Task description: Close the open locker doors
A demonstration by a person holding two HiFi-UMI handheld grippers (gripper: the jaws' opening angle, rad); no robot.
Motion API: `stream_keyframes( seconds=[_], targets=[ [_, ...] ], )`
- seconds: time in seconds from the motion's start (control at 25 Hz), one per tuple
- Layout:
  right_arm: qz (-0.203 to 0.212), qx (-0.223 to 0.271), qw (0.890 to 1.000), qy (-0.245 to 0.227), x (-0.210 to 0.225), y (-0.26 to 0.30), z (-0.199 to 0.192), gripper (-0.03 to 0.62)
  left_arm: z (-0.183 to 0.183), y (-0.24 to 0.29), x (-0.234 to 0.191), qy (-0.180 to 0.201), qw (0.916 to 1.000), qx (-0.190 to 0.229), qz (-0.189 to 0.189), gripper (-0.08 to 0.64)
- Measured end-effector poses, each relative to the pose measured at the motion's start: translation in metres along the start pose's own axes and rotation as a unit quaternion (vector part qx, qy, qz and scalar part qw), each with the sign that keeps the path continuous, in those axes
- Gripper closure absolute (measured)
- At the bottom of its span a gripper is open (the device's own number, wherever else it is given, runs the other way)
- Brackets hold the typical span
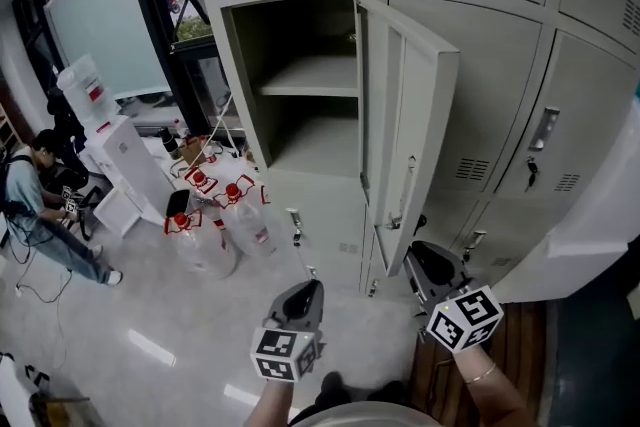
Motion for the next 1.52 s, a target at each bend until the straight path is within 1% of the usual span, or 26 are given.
stream_keyframes(
  seconds=[0.24, 0.4, 0.56, 0.8, 1.12, 1.36, 1.52],
  targets=[
    [0.020, 0.001, 1.000, 0.007, -0.021, 0.006, -0.005, 0.543, 0.003, -0.004, -0.026, -0.004, 0.9999, 0.010, 0.008, 0.538],
    [0.041, -0.004, 0.999, -0.005, -0.040, 0.014, -0.008, 0.543, 0.003, -0.003, -0.034, -0.007, 0.9999, 0.010, 0.006, 0.538],
    [0.056, -0.008, 0.998, -0.014, -0.055, 0.028, -0.007, 0.543, 0.006, -0.005, -0.045, -0.007, 0.9997, 0.019, 0.016, 0.538],
    [0.084, -0.012, 0.996, -0.025, -0.081, 0.056, -0.006, 0.543, 0.004, -0.020, -0.069, -0.018, 0.9988, 0.022, 0.040, 0.538],
    [0.116, -0.013, 0.993, -0.034, -0.117, 0.105, -0.011, 0.543, 0.004, -0.050, -0.113, -0.026, 0.9958, 0.032, 0.082, 0.538],
    [0.123, -0.020, 0.991, -0.039, -0.139, 0.146, -0.014, 0.543, 0.001, -0.069, -0.145, -0.035, 0.9925, 0.037, 0.111, 0.538],
    [0.126, -0.018, 0.991, -0.048, -0.151, 0.177, -0.013, 0.543, 0.001, -0.076, -0.162, -0.043, 0.9908, 0.040, 0.122, 0.538]
  ],
)
Point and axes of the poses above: the fingertips, and each gripper's own axes: y forward along the fingers, x to its right, z out of its top, the point moved 1 cm from there along -y, backward along the fingers, and after that the axes turned 3 degrees about -z, right-handed, at the moved point
